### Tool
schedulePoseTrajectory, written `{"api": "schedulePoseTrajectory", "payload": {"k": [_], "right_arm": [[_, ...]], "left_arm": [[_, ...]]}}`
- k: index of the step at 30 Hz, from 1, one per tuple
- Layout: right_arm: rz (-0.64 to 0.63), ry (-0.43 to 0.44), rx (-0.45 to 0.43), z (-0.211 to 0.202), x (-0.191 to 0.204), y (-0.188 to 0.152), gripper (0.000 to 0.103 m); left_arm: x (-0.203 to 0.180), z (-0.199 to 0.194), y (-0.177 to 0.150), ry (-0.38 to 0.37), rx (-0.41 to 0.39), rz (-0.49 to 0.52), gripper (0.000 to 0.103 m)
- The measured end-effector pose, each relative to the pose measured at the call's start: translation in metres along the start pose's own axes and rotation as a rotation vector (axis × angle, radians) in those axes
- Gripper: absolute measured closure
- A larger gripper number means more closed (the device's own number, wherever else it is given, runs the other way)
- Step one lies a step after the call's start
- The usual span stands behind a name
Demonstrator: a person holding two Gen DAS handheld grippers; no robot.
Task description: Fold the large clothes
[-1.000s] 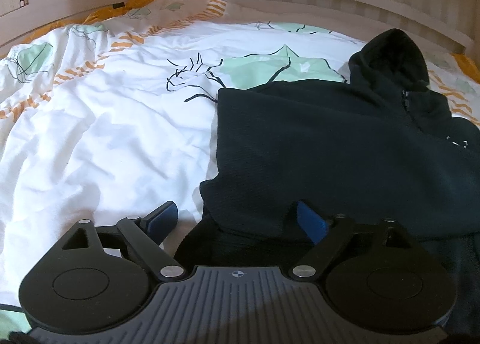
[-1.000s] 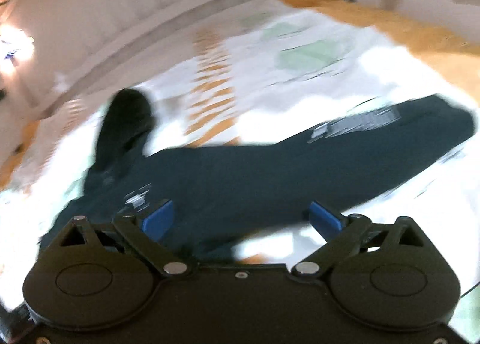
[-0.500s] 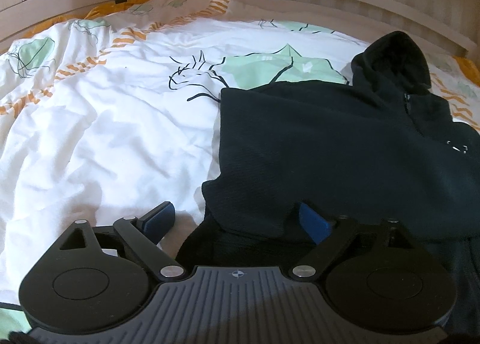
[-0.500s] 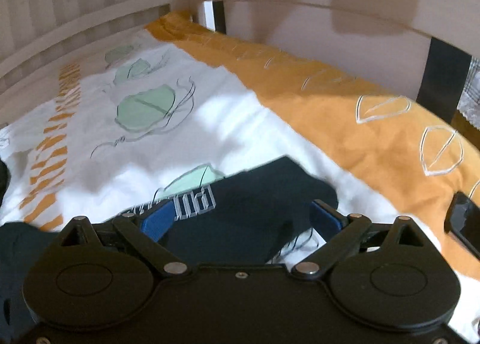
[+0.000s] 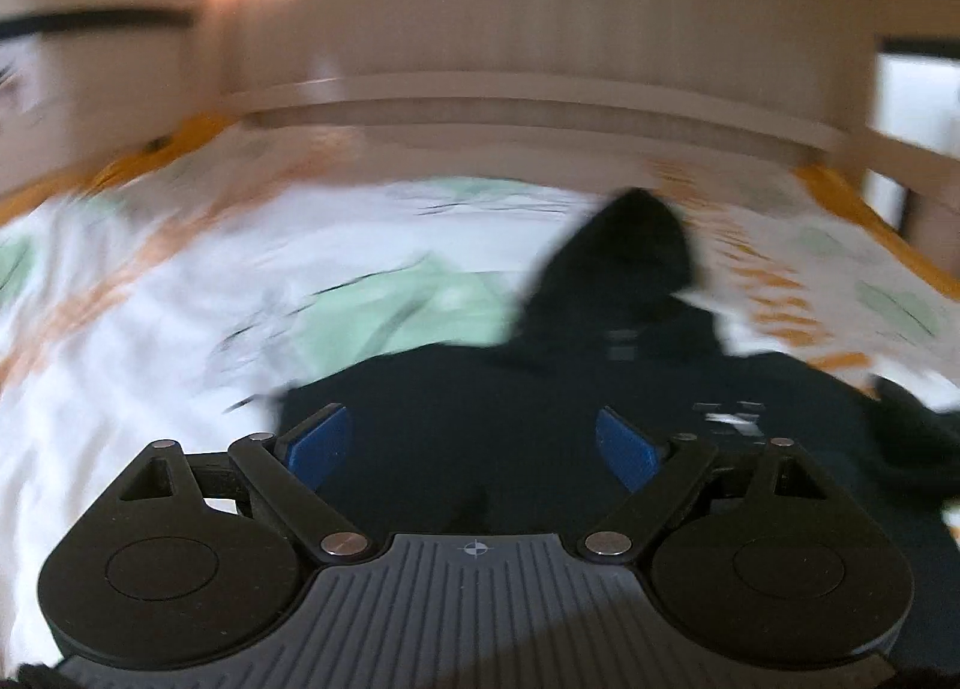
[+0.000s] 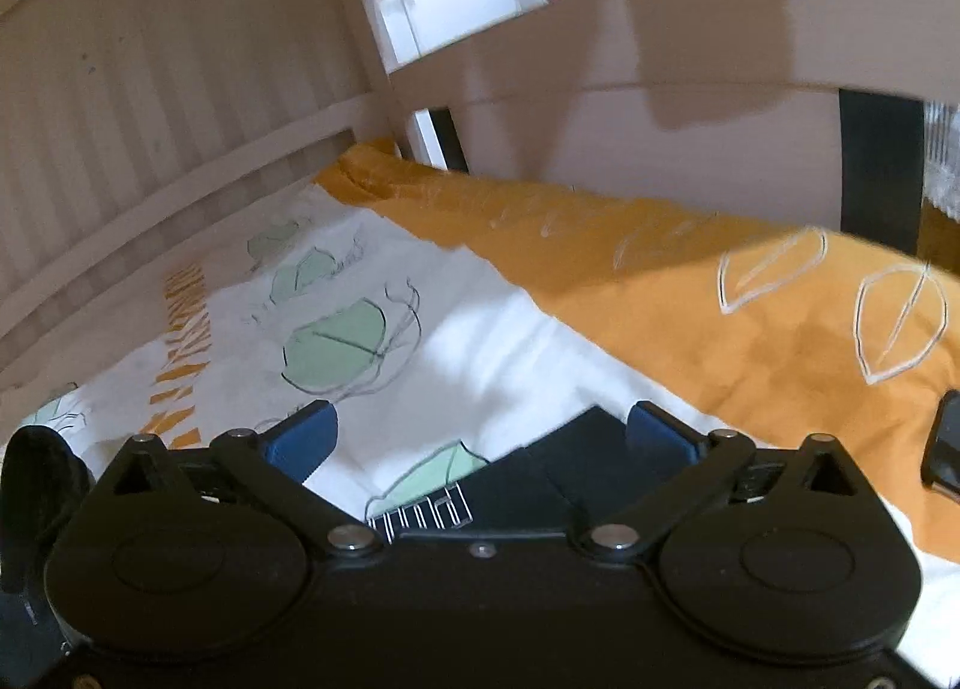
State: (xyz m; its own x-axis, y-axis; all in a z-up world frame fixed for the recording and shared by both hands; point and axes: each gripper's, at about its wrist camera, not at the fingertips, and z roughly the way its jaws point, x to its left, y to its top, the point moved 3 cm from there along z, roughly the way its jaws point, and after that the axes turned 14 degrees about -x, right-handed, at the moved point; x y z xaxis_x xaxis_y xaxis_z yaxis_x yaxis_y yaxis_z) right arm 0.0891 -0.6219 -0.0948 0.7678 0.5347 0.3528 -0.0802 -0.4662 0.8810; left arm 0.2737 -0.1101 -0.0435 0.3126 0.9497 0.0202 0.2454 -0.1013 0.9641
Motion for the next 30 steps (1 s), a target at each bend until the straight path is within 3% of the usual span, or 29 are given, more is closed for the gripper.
{"api": "schedulePoseTrajectory", "payload": {"k": [2,7,11,16,18,20,26,28,29,30], "right_arm": [[0.040,0.024,0.065,0.005,-0.008,-0.003,0.001],[0.044,-0.010,0.212,0.017,-0.019,-0.017,0.001],[0.018,-0.041,0.268,0.020,-0.022,-0.026,0.003],[0.028,-0.090,0.341,0.025,-0.032,-0.034,0.004],[0.041,-0.107,0.375,0.028,-0.037,-0.039,0.004],[0.057,-0.106,0.396,0.031,-0.040,-0.044,0.004],[0.139,-0.094,0.348,0.037,-0.045,-0.052,0.004],[0.149,-0.098,0.300,0.036,-0.047,-0.053,0.018],[0.141,-0.097,0.277,0.036,-0.048,-0.053,0.040],[0.137,-0.087,0.267,0.036,-0.048,-0.052,0.049]], "left_arm": [[-0.034,0.007,0.006,-0.090,0.014,0.017,0.014],[-0.110,0.033,-0.003,-0.218,0.075,0.026,0.014],[-0.151,0.053,-0.026,-0.268,0.132,0.066,0.015],[-0.186,0.076,-0.054,-0.291,0.198,0.124,0.017],[-0.199,0.083,-0.068,-0.264,0.211,0.200,0.017],[-0.203,0.086,-0.079,-0.259,0.179,0.232,0.013],[-0.200,0.087,-0.080,-0.268,0.174,0.205,0.013],[-0.201,0.088,-0.079,-0.266,0.174,0.208,0.013],[-0.202,0.088,-0.078,-0.266,0.175,0.206,0.013],[-0.202,0.088,-0.076,-0.268,0.176,0.202,0.014]]}}
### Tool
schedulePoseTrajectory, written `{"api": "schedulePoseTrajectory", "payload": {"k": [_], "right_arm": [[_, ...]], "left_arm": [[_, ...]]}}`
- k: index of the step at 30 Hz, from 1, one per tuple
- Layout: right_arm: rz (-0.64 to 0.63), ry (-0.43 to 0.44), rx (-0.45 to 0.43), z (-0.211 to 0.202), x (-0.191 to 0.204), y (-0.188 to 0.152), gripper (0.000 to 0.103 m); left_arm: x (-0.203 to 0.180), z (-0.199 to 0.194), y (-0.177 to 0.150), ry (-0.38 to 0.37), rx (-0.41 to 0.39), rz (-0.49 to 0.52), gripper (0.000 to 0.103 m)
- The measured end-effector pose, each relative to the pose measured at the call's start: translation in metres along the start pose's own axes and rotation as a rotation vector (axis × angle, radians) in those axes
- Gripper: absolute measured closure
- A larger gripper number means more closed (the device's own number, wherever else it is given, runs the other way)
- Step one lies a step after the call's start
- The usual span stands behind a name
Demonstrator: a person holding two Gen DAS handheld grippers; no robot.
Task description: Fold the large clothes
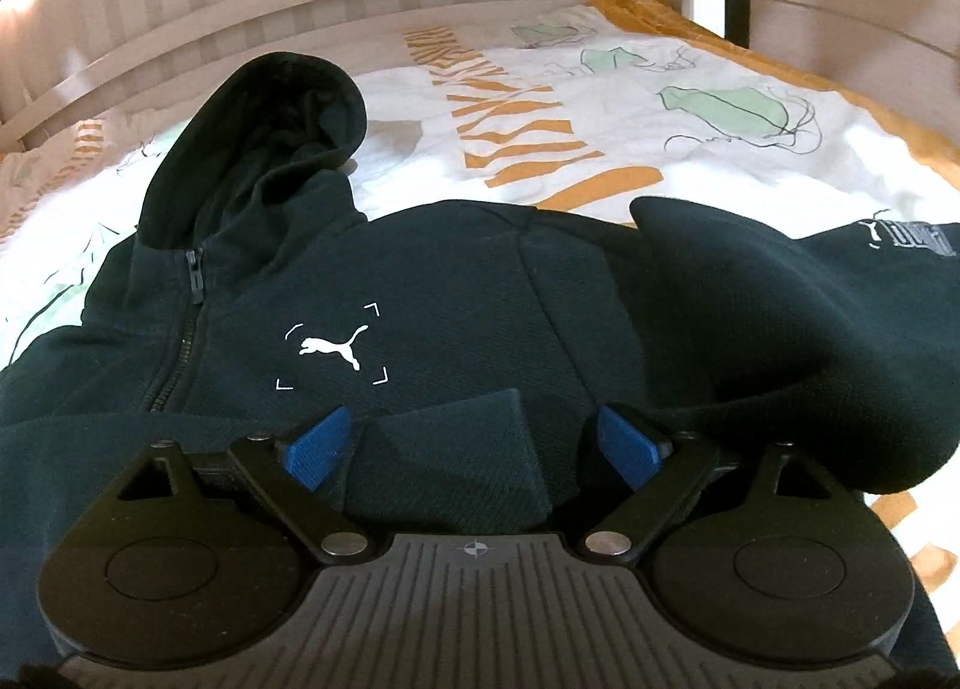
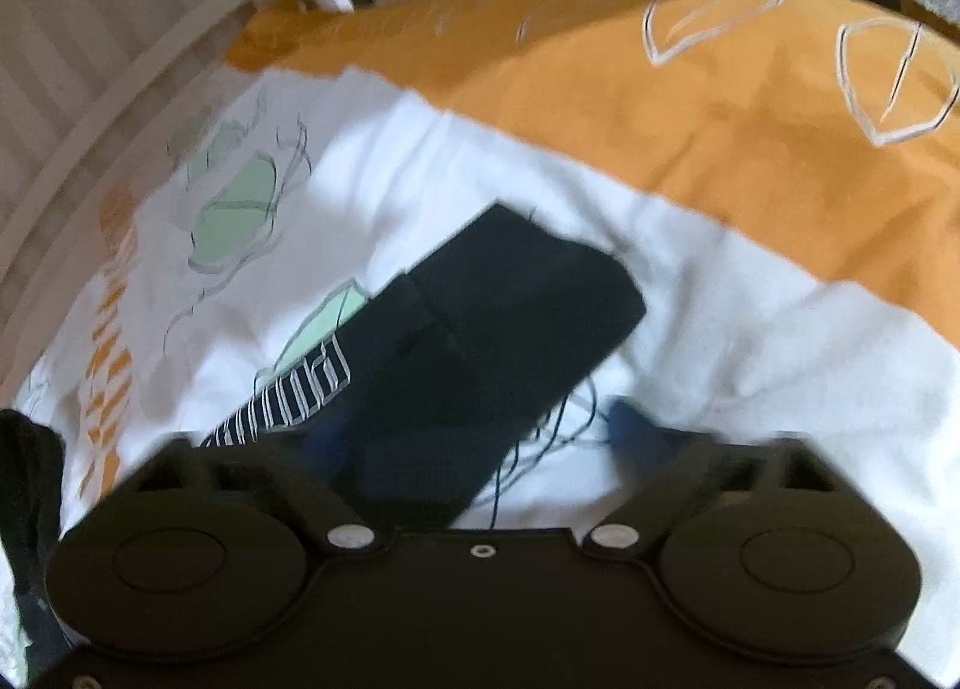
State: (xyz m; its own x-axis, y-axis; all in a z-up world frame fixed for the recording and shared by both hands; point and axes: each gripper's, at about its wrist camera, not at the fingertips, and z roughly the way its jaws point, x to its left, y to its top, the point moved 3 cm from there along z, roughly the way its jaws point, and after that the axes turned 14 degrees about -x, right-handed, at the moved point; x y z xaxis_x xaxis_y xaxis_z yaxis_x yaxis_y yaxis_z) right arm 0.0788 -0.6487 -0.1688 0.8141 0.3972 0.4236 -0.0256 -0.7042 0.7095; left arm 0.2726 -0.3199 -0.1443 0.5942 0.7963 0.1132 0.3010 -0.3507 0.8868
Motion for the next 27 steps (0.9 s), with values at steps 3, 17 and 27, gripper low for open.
{"api": "schedulePoseTrajectory", "payload": {"k": [3,17,27], "right_arm": [[0.065,0.056,-0.013,-0.002,-0.005,0.004,0.065],[-0.073,0.418,-0.207,-0.074,0.083,0.022,0.076],[-0.402,0.777,-0.117,-0.128,0.208,-0.082,0.077]], "left_arm": [[0.007,-0.009,0.009,-0.026,0.004,-0.024,0.017],[0.109,-0.072,0.031,-0.046,-0.038,-0.270,0.019],[0.171,-0.087,0.010,-0.044,-0.001,-0.461,0.018]]}}
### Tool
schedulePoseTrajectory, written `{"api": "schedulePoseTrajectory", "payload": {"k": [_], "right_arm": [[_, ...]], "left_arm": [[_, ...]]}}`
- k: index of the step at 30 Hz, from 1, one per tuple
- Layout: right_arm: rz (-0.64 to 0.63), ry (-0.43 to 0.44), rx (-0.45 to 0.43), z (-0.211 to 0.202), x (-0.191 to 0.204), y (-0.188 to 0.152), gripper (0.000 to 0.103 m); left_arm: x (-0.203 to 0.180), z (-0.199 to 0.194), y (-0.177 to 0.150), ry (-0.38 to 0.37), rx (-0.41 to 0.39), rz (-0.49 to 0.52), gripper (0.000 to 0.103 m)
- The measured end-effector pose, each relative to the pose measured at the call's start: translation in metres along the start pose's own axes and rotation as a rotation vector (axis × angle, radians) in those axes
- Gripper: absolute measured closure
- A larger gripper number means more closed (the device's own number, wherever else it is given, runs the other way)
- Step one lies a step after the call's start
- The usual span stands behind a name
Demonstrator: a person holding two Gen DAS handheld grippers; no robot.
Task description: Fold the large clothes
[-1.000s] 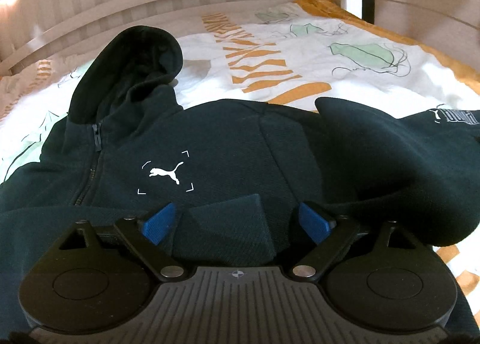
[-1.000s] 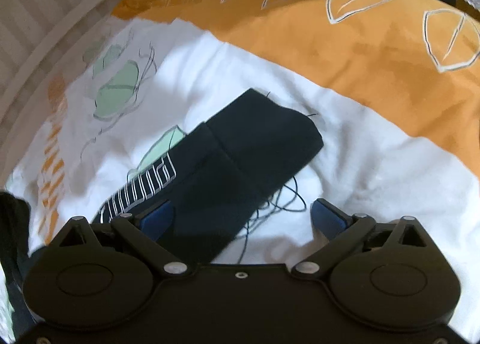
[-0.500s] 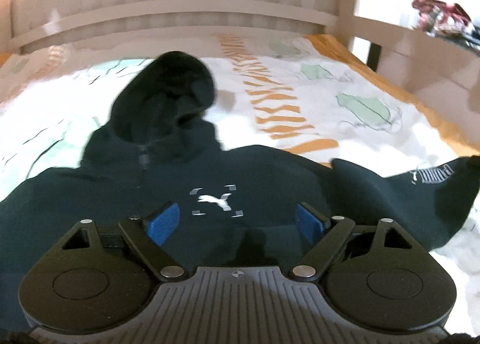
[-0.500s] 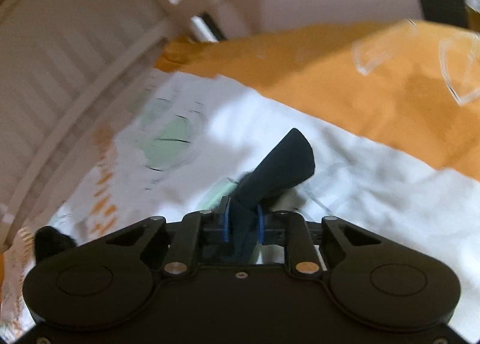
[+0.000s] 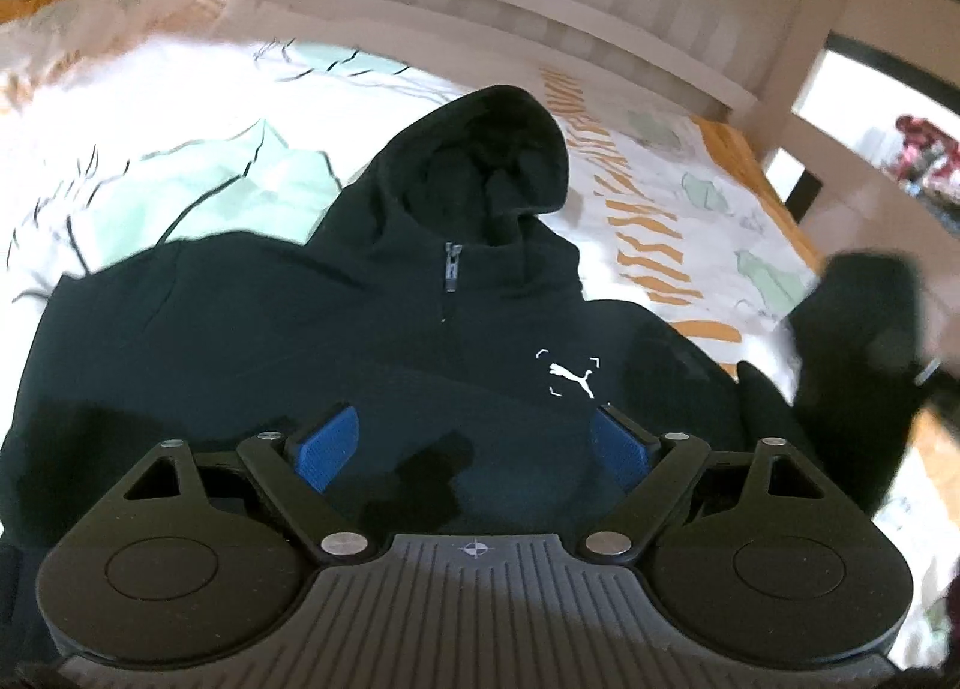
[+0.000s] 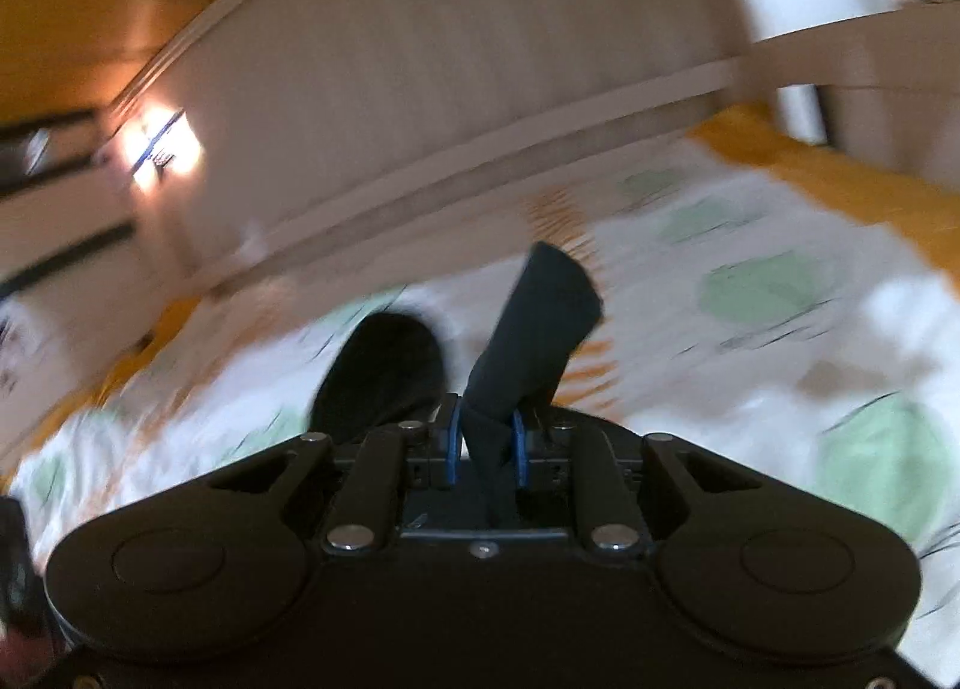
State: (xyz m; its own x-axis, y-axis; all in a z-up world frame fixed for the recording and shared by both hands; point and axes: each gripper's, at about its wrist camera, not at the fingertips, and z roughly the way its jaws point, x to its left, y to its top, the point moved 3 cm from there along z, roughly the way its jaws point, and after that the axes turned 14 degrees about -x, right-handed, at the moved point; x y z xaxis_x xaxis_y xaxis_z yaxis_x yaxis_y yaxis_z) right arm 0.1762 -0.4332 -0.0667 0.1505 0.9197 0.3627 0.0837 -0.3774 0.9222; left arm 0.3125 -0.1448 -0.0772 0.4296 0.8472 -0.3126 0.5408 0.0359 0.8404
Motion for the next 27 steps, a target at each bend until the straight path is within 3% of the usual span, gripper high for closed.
{"api": "schedulePoseTrajectory", "payload": {"k": [6,10,20,23,27], "right_arm": [[-0.178,0.097,0.222,0.029,0.047,-0.073,0.076],[-0.261,0.113,0.290,0.027,0.059,-0.100,0.073],[-0.334,0.139,0.287,0.020,0.071,-0.108,0.064],[-0.367,0.208,0.275,0.012,0.082,-0.106,0.043],[-0.464,0.371,0.280,-0.004,0.106,-0.105,0.041]], "left_arm": [[0.017,-0.001,-0.003,-0.058,0.021,-0.082,0.018],[0.022,0.003,-0.008,-0.083,0.039,-0.138,0.017],[0.010,0.020,-0.022,-0.183,0.097,-0.265,0.012],[0.008,0.026,-0.023,-0.189,0.118,-0.286,0.012],[0.006,0.032,-0.025,-0.187,0.144,-0.274,0.012]]}}
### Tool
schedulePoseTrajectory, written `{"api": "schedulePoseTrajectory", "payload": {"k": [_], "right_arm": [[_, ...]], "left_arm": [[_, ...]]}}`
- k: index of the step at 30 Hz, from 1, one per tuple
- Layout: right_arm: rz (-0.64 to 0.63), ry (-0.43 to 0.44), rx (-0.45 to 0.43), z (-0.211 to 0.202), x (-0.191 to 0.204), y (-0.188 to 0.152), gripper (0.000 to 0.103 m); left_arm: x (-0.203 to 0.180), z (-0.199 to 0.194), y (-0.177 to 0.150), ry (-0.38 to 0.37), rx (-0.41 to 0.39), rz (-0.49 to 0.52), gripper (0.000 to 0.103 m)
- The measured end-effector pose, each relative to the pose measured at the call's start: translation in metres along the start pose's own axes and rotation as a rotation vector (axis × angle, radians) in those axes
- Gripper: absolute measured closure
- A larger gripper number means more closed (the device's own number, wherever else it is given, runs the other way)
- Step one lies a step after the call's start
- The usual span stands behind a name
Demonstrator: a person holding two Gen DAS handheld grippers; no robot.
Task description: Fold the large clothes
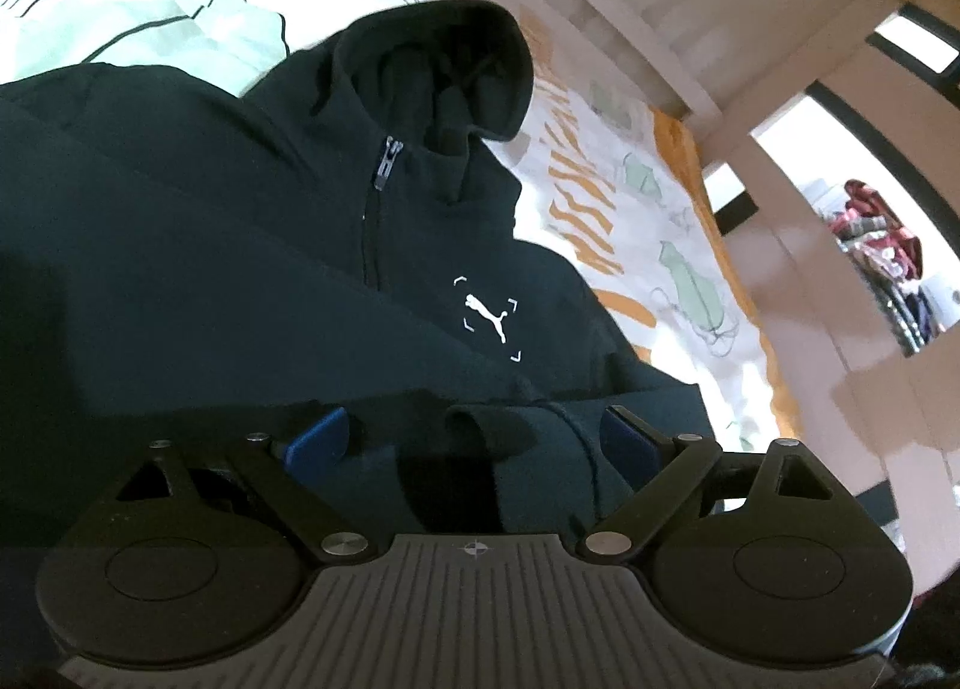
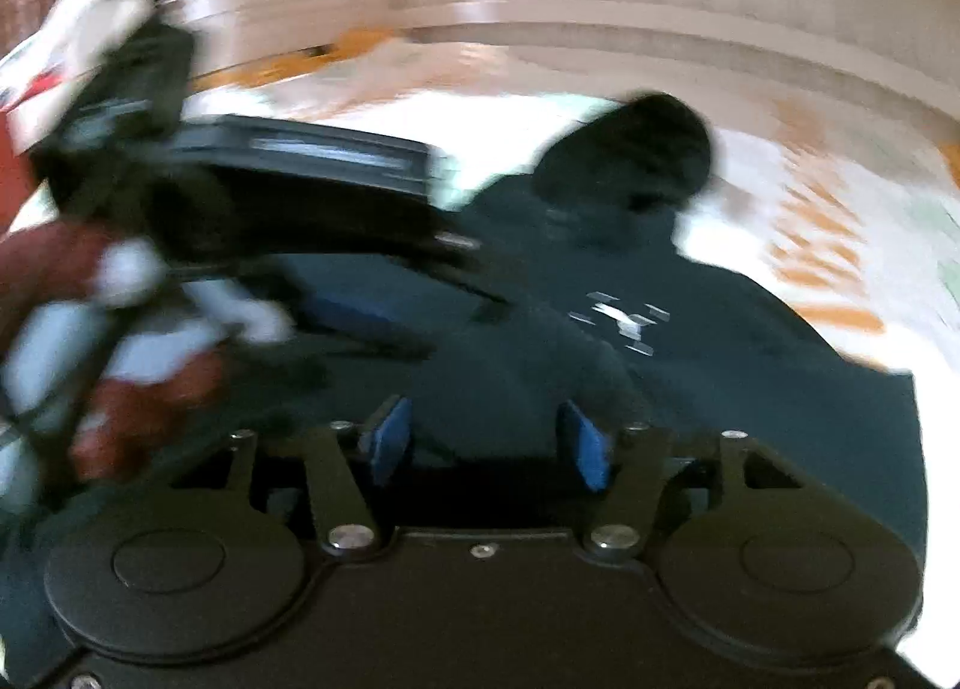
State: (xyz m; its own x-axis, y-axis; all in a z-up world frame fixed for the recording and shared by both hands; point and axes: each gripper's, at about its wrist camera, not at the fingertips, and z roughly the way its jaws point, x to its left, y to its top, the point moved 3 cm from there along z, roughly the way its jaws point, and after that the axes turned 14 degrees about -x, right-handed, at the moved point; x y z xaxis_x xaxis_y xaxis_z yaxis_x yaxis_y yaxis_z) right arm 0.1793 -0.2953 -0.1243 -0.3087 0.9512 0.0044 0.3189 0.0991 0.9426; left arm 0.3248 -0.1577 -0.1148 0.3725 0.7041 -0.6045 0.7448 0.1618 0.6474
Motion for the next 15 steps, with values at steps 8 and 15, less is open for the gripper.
{"api": "schedulePoseTrajectory", "payload": {"k": [8,15], "right_arm": [[0.016,-0.041,-0.016,-0.018,-0.030,0.015,0.041],[0.229,-0.300,-0.093,-0.050,-0.115,0.025,0.037]], "left_arm": [[-0.012,0.011,-0.010,0.003,0.047,0.036,0.012],[-0.030,0.017,-0.025,-0.013,0.070,0.009,0.041]]}}
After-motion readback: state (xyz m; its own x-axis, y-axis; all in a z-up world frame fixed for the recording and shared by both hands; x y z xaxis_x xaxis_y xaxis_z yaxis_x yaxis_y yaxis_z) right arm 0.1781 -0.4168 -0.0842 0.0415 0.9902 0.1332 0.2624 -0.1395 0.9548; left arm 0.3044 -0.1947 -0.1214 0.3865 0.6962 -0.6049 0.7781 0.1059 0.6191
